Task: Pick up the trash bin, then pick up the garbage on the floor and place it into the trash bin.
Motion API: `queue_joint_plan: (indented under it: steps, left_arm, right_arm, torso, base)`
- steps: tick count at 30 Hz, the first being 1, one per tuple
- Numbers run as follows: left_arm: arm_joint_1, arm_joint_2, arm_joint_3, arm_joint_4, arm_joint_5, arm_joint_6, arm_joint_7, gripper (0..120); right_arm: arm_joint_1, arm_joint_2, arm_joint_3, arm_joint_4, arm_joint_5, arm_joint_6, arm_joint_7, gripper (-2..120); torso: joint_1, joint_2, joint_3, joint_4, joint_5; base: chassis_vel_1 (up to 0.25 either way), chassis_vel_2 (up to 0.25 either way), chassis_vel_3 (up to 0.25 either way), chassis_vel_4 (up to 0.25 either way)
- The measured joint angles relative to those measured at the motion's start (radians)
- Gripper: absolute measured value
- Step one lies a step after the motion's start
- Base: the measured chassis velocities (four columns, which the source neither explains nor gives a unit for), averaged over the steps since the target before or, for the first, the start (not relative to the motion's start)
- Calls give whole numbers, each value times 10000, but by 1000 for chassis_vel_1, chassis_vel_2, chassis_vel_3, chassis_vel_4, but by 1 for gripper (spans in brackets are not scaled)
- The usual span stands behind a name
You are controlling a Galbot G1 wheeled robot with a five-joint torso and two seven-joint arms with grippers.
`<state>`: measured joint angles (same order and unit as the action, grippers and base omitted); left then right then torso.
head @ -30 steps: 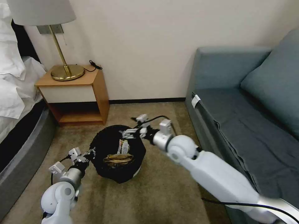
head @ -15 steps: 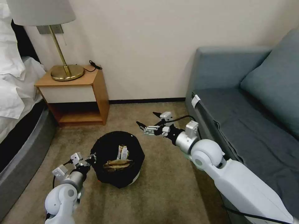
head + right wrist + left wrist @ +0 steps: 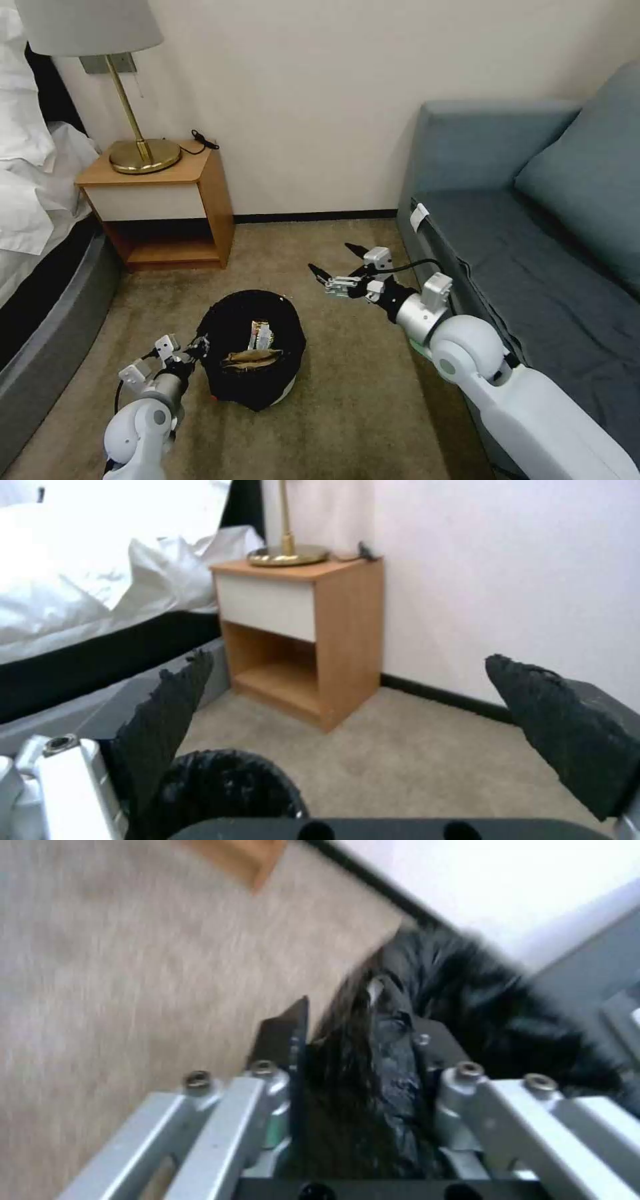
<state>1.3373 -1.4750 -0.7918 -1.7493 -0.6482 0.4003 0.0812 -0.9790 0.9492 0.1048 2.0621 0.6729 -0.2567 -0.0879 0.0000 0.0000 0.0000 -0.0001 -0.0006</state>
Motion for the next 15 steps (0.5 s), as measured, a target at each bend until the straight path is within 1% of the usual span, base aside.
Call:
queue_joint_plan:
  steps: [1,2,4,5,6,7,8,9,10,11,12,13,14,15]
  left_arm:
    - [57,-1,-2,-239,162,-349,173,41]
    - [112,-3,-1,-535,354,-715,539,50]
    - [168,-5,-2,-788,625,-1156,1026,56]
    - [168,-5,-2,-788,625,-1156,1026,56]
    - [234,-23,-12,-984,842,-1505,1473,62]
    - [286,-47,-19,-1094,1060,-1794,1678,67]
    - [315,-66,-30,-1137,1190,-1941,1737,68]
    - [315,-66,-30,-1137,1190,-1941,1737,68]
    - [382,-101,-58,-1224,1514,-2190,1834,75]
    - [440,-129,-77,-1286,1758,-2353,1888,77]
    - [575,-191,-122,-1433,2447,-2829,2026,84]
    - [637,-212,-139,-1492,2742,-3061,2091,87]
    - [637,-212,-139,-1492,2742,-3061,2091,87]
    - [681,-229,-145,-1531,2913,-3213,2135,90]
  right_arm:
    - [-224,11,278,147,-105,20,-13,100]
    - [-474,33,595,276,-307,74,-70,100]
    - [-777,84,921,376,-552,128,-168,100]
    - [-777,84,921,376,-552,128,-168,100]
    - [-1077,157,1209,473,-784,186,-220,100]
    - [-1311,232,1403,545,-954,225,-231,100]
    - [-1436,275,1495,581,-1043,247,-236,100]
    - [-1436,275,1495,581,-1043,247,-236,100]
    - [-1661,363,1669,646,-1214,282,-238,100]
    - [-1807,432,1781,689,-1347,312,-238,100]
    - [-2146,613,2050,766,-1705,423,-268,100]
    - [-2291,708,2161,802,-1867,480,-284,100]
    - [-2291,708,2161,802,-1867,480,-284,100]
    - [-2386,777,2227,826,-1966,515,-287,100]
  torso:
    - [0,0,0,1,4]
    - [-1,0,-1,1,6]
    - [0,-1,0,0,5]
    - [0,-1,0,0,5]
    - [0,0,0,0,8]
    - [0,0,-1,0,7]
    - [0,-1,0,-1,6]
    - [0,-1,0,-1,6]
    - [0,0,0,0,6]
    - [0,-1,-1,-1,7]
    - [0,-1,-1,0,6]
    - [0,0,-1,1,5]
    - [0,0,-1,1,5]
    - [-1,0,-1,0,6]
  base:
    - [0,0,0,0]
    - [0,0,0,0]
    - [0,0,0,0]
    - [0,0,0,0]
    - [0,0,0,0]
    - [0,0,0,0]
    - [0,0,0,0]
    - [0,0,0,0]
    - [0,0,0,0]
    - [0,0,0,0]
    - [0,0,0,0]
    - [0,0,0,0]
    - [0,0,0,0]
    - [0,0,0,0]
